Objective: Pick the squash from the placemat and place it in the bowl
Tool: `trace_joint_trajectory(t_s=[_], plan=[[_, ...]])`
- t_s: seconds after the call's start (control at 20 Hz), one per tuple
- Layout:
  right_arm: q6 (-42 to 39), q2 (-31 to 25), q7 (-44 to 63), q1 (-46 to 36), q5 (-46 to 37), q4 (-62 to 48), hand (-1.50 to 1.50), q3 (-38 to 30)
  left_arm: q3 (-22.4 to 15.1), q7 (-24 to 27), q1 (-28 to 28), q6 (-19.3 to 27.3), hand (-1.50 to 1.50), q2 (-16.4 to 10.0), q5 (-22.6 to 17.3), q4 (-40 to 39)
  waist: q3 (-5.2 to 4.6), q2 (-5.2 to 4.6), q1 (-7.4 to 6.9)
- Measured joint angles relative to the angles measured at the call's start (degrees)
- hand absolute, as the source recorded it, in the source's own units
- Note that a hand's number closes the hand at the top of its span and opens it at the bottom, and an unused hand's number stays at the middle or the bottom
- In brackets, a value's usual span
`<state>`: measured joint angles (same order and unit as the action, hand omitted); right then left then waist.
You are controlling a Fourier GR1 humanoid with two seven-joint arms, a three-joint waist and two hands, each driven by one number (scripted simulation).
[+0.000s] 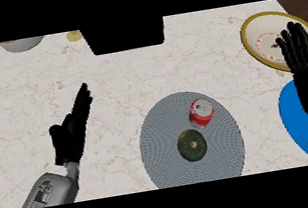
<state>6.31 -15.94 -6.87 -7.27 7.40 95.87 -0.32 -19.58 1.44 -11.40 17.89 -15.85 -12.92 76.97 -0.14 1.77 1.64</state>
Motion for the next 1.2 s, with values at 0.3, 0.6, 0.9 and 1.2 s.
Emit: trace_joint_trajectory(t_s=[0.3, 0.6, 0.9, 1.2], plan=[[5.9, -0.8, 3.5, 2.6, -11.3, 12.6, 1.50, 5.1, 5.7, -1.0, -0.1, 1.4, 0.00, -6.3, 1.4, 3.2, 0.01, -0.78, -1.05], [14.4, -5.1, 14.3, 15.8, -28.7, 10.2, -1.50, 3.9, 9.8, -1.6, 1.7, 2.6, 0.00, -9.8, 0.8, 3.5, -0.56, -0.63, 2.06], [24.2, 2.1, 18.9, 30.9, -48.0, 17.4, -1.50, 15.5, 11.8, -2.9, 2.6, 1.8, 0.00, -12.0, -0.3, 5.4, -0.32, -0.63, 1.75], [26.7, 10.7, 28.3, 43.1, -69.9, 26.5, -1.50, 27.4, 13.0, -4.5, 2.3, -0.2, 0.00, -13.5, -1.4, 7.2, -0.16, -1.27, 0.24]])
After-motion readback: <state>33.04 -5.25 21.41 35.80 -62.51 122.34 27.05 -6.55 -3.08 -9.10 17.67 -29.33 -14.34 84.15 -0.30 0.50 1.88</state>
